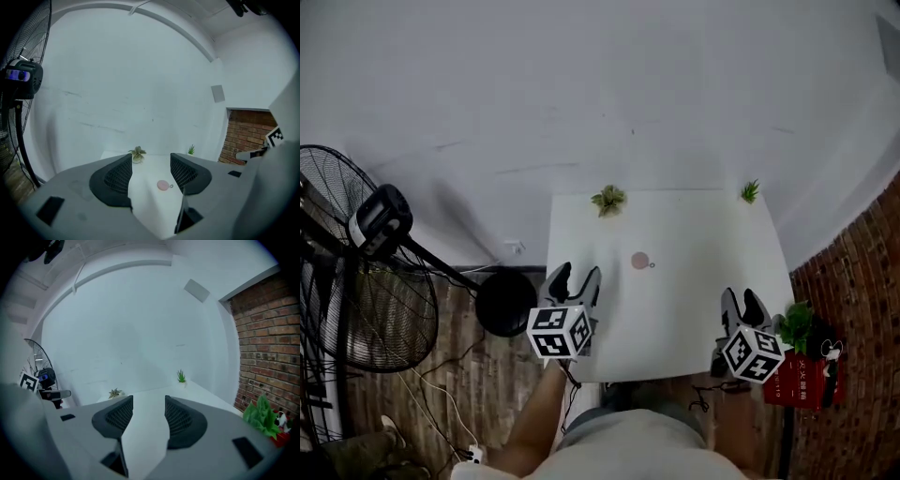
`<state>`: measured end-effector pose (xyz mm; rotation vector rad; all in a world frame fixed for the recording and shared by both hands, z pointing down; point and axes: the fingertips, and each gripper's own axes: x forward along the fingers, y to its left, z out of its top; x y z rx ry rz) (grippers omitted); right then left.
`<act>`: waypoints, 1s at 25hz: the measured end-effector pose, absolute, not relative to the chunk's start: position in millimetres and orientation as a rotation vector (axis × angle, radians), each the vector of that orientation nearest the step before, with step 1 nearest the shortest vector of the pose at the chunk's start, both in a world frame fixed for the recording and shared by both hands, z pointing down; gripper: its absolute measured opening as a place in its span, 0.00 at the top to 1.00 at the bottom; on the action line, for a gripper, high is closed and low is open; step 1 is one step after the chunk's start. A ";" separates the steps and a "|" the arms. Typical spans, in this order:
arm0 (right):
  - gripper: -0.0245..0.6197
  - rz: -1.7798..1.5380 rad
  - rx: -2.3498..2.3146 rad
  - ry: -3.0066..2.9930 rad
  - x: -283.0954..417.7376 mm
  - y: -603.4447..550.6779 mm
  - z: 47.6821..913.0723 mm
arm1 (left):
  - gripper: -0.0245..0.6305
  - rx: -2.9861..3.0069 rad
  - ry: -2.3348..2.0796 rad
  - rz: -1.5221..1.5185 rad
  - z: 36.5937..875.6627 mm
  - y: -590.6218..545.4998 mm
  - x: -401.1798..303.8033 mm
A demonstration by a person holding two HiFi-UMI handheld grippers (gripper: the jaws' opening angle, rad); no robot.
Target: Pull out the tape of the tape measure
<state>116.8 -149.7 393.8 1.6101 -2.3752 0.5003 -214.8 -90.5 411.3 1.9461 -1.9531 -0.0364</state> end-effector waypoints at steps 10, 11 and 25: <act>0.63 0.501 1.473 -2.395 92.5 -185.8 409.1 | 0.60 1.911 -1.941 0.008 429.5 -104.6 -211.9; 0.63 0.500 1.467 -2.394 91.4 -188.4 410.3 | 0.60 1.907 -1.940 0.009 430.9 -106.8 -213.1; 0.63 0.599 1.500 -2.339 106.1 -203.1 444.1 | 0.60 2.129 -1.724 0.108 447.1 -139.9 -185.0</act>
